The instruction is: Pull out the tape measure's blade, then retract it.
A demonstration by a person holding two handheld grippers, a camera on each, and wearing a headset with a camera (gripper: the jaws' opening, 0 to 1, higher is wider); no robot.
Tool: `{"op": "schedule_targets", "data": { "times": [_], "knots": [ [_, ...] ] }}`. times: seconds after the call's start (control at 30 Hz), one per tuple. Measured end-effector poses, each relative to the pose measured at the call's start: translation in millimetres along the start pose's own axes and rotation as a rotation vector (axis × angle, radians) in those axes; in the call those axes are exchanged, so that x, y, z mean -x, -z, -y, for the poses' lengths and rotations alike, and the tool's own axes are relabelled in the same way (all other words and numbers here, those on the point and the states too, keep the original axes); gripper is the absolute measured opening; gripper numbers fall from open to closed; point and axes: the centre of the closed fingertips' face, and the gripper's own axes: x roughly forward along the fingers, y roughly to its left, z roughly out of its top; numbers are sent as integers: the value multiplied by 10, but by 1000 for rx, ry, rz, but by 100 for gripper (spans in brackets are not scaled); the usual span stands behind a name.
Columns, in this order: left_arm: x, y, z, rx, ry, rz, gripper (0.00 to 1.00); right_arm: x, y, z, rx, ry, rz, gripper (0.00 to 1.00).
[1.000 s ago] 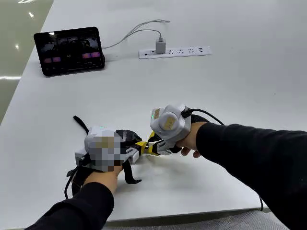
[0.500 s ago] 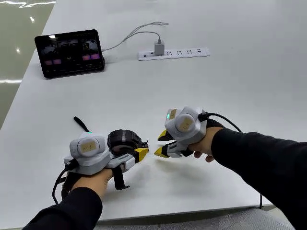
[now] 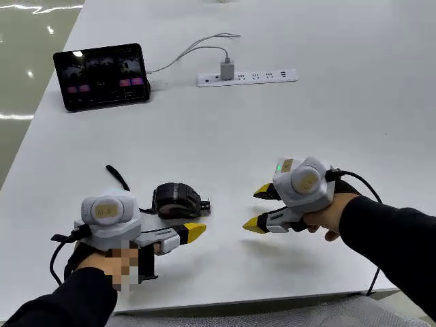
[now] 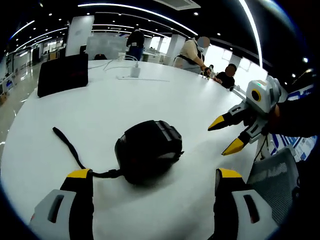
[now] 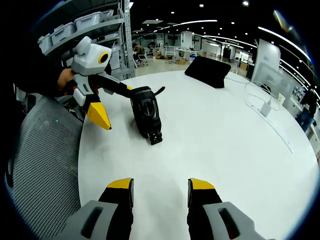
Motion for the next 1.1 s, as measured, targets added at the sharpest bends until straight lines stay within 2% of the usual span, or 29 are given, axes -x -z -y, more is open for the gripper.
{"op": "schedule_targets", "data": {
  "times": [0.03, 0.07, 0.13, 0.23, 0.27, 0.37, 0.67, 0.73, 0.87, 0.93, 1.1],
  "knots": [
    [38, 72, 2, -25, 18, -42, 99, 41, 35, 15, 5, 14, -3, 42],
    [48, 63, -5, -28, 25, -32, 99, 68, 58, 24, 12, 22, -5, 44],
    [108, 92, -42, -56, 38, -42, 99, 141, 125, 43, 7, 34, -2, 45],
    [220, 107, -76, -61, 43, -44, 99, 247, 201, 65, -43, 48, 11, 49],
    [254, 99, -66, -47, 72, -38, 99, 290, 239, 85, -52, 60, 13, 50],
    [355, 105, -119, -65, 70, -45, 99, 411, 315, 138, -87, 93, 34, 52],
    [608, -14, -177, -96, 91, -14, 99, 765, 457, 217, -158, 150, 65, 61],
    [647, -17, -205, -124, 87, -25, 99, 845, 502, 245, -168, 159, 66, 63],
    [727, -22, -217, -142, 97, -37, 99, 984, 580, 269, -191, 168, 81, 69],
    [758, -31, -239, -149, 99, -36, 99, 1037, 678, 301, -215, 170, 84, 72],
    [810, -18, -317, -156, 97, -39, 99, 1171, 825, 257, -242, 172, 83, 79]
  ]
}}
